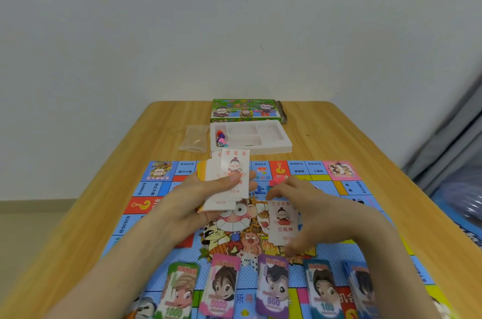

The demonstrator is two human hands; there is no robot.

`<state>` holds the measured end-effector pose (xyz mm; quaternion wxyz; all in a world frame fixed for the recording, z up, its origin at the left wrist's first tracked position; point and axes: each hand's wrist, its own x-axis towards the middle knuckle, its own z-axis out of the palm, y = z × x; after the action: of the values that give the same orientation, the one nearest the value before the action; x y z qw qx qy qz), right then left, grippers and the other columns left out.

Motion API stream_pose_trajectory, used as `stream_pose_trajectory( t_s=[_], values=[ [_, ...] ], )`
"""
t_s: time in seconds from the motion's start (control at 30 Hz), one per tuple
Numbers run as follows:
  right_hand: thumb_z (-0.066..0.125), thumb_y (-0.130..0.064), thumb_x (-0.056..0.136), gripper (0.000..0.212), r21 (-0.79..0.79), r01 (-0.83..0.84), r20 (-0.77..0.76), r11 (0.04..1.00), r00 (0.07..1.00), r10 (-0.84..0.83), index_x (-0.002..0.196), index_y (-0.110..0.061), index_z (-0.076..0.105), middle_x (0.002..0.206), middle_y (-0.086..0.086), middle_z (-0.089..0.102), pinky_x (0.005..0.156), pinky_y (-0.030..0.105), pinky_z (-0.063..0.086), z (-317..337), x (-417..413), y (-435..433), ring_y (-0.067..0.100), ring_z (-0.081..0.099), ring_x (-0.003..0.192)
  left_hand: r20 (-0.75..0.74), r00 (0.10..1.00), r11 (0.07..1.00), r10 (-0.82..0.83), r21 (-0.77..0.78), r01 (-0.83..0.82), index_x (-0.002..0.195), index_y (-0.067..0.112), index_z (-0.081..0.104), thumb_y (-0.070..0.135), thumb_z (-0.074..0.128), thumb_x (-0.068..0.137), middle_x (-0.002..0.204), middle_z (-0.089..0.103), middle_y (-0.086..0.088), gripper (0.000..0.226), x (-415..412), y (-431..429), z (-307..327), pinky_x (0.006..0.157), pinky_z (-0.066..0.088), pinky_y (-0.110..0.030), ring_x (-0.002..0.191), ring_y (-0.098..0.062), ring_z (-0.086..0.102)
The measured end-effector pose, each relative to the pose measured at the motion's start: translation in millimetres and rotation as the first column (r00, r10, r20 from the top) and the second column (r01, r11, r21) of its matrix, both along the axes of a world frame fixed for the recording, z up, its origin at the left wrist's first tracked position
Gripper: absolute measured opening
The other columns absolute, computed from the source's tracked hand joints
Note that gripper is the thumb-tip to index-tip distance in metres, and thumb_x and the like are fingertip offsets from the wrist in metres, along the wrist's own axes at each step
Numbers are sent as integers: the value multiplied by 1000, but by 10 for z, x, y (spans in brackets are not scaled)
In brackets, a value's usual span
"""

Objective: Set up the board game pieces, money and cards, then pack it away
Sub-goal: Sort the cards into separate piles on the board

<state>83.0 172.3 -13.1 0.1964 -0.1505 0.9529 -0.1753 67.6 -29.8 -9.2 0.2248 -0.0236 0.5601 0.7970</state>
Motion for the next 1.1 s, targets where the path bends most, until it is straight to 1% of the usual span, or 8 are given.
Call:
stream_pose_trajectory(
  t_s=[0.13,0.23,0.3,0.5,0.77,0.93,1.03,1.1],
  values=[
    [75,-27,73,76,45,-10,19,999,1000,9,134,-34,31,125,-12,27,93,35,48,-42,-17,-16,16,34,118,-22,999,999,-50,-19,49,105,13,65,9,66,70,96,74,-11,36,-18,-21,-38,52,57,-24,76,-16,73],
    [71,-18,76,72,30,-23,30,999,999,22,135,-33,32,125,-11,27,89,31,49,-37,-22,-16,15,36,116,-22,998,998,-57,-15,56,107,14,64,10,66,69,100,74,-11,38,-38,-25,-62,68,58,-32,86,-19,72],
    [70,-16,77,74,1,-22,36,1000,999,22,137,-32,30,124,-11,26,87,29,49,-33,-29,-21,13,37,115,-16,998,998,-56,-14,56,106,14,64,10,67,68,100,73,-12,39,-45,-24,-71,73,57,-35,88,-21,72],
    [75,-38,74,79,15,-8,-32,1000,999,9,138,-28,31,117,-13,24,93,29,44,-92,-64,-45,10,36,113,4,998,998,-57,-5,57,109,14,62,9,68,67,102,73,-14,43,-55,-18,-84,70,58,-33,93,-23,71],
    [77,-47,70,79,30,-1,-61,1000,998,3,132,-26,34,115,-13,23,100,30,37,-118,-81,-81,9,29,117,-15,996,996,-84,3,84,110,12,62,9,66,67,102,73,-12,43,-29,-11,-71,55,58,-27,89,-21,72],
    [77,-45,70,75,12,35,-81,999,996,-34,129,-25,36,114,-10,26,94,26,37,-123,-93,-89,8,29,109,-25,995,995,-99,0,99,106,13,63,8,66,67,102,73,-11,39,-30,-10,-78,57,58,-28,89,-21,72],
    [78,-47,69,76,2,56,-95,998,994,-56,128,-25,36,114,-9,29,97,28,36,-132,-101,-92,8,28,107,-29,994,994,-105,-10,105,102,13,64,8,66,67,98,74,-11,35,-23,1,-82,58,58,-28,85,-19,73],
    [77,-47,70,74,-66,92,-103,994,990,-99,128,-24,37,114,-10,31,97,26,37,-109,-94,-87,7,31,108,-24,996,996,-89,-13,89,99,13,65,8,66,66,94,74,-11,33,-26,5,-91,59,58,-29,80,-19,73]
  ],
)
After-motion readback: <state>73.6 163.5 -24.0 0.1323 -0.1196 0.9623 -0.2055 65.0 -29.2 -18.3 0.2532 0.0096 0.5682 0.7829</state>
